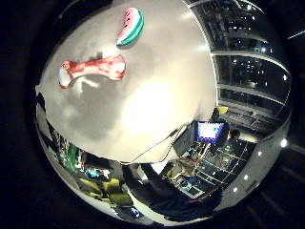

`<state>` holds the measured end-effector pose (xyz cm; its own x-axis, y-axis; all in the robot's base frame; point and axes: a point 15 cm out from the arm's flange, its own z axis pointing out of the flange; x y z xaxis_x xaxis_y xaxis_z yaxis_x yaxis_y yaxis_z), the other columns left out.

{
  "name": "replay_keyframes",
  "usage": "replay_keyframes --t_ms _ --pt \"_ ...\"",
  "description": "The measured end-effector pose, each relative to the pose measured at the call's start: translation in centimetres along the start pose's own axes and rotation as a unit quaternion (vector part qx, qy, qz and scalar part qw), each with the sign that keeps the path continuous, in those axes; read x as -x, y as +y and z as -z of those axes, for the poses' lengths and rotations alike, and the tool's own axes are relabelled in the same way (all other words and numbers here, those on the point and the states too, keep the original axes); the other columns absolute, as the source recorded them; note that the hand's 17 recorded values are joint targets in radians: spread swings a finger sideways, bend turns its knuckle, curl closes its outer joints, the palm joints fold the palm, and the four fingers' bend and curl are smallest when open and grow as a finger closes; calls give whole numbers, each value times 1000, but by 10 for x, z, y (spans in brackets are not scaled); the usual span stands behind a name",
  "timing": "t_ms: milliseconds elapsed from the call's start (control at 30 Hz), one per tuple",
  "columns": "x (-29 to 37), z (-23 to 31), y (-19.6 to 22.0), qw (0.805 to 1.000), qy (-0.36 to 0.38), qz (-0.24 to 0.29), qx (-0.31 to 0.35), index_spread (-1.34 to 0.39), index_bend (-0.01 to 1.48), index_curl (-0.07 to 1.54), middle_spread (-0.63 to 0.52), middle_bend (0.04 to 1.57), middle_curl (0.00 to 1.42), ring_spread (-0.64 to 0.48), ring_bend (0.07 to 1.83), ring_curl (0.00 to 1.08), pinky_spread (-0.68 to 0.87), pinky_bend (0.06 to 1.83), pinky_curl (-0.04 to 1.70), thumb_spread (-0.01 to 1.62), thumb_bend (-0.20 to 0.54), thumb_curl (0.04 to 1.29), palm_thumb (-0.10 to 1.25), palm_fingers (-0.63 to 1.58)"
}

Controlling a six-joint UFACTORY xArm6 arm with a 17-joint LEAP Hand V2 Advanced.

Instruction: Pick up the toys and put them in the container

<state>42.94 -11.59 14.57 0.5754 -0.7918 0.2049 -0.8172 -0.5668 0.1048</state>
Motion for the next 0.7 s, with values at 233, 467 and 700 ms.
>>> replay_keyframes --t_ms 233,467,700 --pt "-4 -38 8 1000 -5 1 24 -502 184 318 -5 184 301 129 194 243 377 348 276 884 -22 540 1030 191" --pt "-24 -67 8 999 -9 -7 31 -506 180 322 -14 191 302 118 194 241 374 331 279 885 -21 546 1027 204" --pt "-50 -86 2 999 -6 -11 35 -506 202 337 -16 179 297 113 188 235 366 307 280 885 -21 552 1026 227"
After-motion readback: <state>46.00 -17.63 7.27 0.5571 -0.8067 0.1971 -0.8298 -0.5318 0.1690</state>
